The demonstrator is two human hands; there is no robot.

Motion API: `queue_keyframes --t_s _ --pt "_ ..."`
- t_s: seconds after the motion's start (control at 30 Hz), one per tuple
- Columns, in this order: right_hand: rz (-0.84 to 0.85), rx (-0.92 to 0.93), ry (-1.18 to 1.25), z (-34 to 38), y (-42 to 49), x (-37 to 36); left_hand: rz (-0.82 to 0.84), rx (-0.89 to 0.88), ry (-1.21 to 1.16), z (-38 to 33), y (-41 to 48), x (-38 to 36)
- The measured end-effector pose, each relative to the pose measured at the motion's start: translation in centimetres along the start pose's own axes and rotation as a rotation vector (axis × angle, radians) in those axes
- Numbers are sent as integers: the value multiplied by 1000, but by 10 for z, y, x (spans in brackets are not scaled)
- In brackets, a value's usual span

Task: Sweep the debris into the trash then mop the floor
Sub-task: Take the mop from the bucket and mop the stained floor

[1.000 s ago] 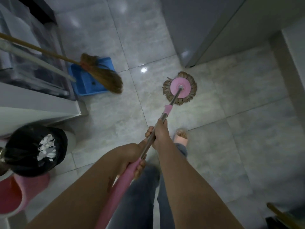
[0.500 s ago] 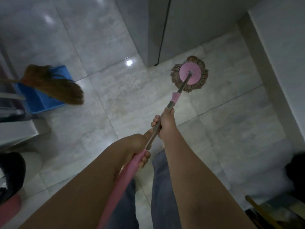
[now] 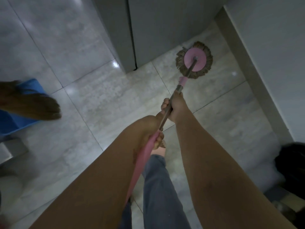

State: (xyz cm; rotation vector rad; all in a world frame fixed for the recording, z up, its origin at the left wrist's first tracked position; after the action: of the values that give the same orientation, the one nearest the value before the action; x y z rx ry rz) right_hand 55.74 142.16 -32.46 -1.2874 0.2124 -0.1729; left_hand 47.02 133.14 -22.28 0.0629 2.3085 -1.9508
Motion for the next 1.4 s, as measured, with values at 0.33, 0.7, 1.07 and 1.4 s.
queue_keyframes --t_s 0.33,0.7,1.07,1.4 --pt "112 -59 64 -186 -59 -75 -94 84 6 156 -79 107" --pt "202 -85 190 -194 -67 -77 -50 154 35 162 -83 109" --pt "96 56 225 22 12 31 58 68 57 -13 11 -36" --pt "198 44 329 39 16 64 220 117 -60 -7 31 -71"
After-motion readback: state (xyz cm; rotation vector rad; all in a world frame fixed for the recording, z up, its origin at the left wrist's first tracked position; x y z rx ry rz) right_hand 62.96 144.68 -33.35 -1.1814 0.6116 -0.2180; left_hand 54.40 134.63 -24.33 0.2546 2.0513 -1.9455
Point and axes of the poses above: each hand's wrist, its own y-axis towards the middle knuckle, its own x-axis out of the back of the hand, z = x × y, the point moved 8 cm from there along y, towards the middle knuckle, and after that the axes turned 4 degrees about -x, right-handed, at the moved point
